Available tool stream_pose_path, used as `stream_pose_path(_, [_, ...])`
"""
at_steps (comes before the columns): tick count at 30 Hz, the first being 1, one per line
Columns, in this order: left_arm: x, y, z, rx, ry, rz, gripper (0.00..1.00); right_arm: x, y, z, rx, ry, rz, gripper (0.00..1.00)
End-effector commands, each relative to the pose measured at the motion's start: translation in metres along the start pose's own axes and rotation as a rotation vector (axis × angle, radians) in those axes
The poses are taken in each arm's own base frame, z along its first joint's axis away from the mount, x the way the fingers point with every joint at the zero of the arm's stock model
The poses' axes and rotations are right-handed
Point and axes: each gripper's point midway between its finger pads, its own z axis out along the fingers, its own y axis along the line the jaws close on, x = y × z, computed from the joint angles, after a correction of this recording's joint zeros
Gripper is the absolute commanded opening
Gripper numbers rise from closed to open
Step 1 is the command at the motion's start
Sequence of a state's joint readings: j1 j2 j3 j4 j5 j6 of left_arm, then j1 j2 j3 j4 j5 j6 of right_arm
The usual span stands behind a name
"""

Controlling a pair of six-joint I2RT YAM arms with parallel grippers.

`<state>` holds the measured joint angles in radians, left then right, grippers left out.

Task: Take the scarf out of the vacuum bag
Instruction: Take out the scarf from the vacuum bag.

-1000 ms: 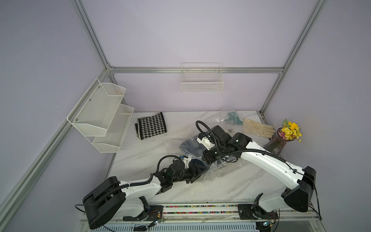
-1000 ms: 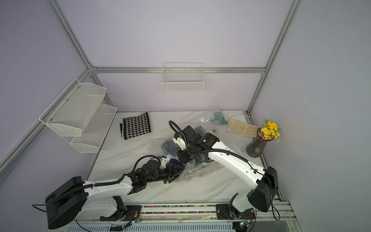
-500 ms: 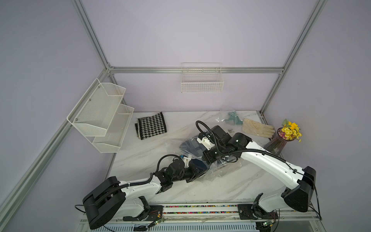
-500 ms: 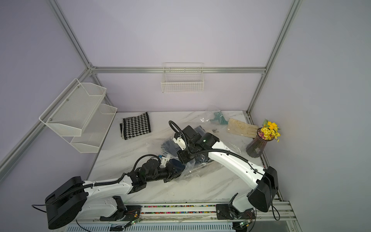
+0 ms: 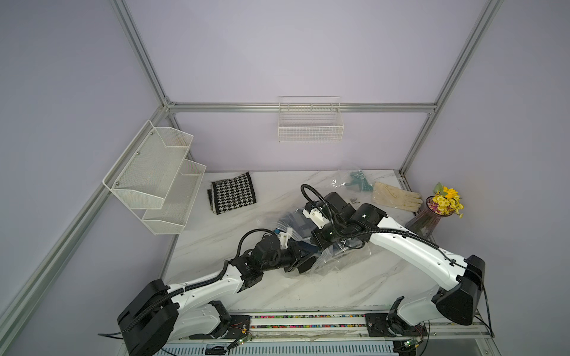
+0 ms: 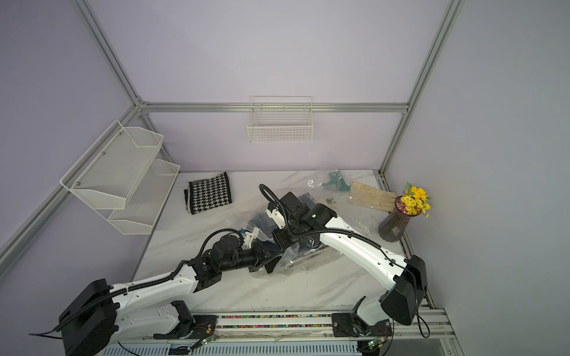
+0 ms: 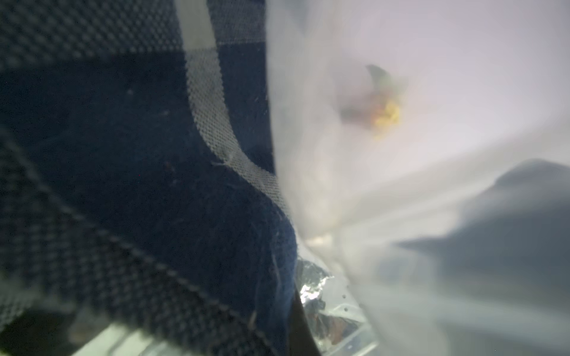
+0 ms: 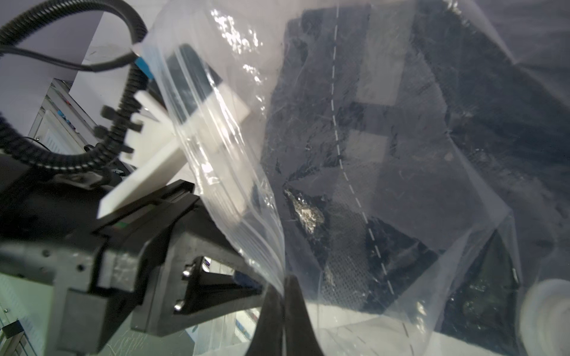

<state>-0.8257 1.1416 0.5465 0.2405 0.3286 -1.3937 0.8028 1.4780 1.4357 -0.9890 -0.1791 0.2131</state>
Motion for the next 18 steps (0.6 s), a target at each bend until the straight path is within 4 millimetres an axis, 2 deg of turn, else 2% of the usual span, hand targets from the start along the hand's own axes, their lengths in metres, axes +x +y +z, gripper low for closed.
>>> stream_pose_path(1, [-0.014, -0.032, -0.018, 0.049, -0.047, 0.087, 0.0, -0.02, -0.006, 0.001, 0.04, -0.05, -0.029, 0.0])
stream_pose_path(10, [-0.017, -0.032, -0.041, 0.032, -0.076, 0.098, 0.0, -0.037, -0.015, 0.014, 0.08, -0.083, -0.022, 0.0])
stream_pose_path(18, [-0.011, -0.023, -0.066, -0.015, -0.098, 0.109, 0.0, -0.039, -0.022, 0.02, 0.094, -0.085, -0.007, 0.0])
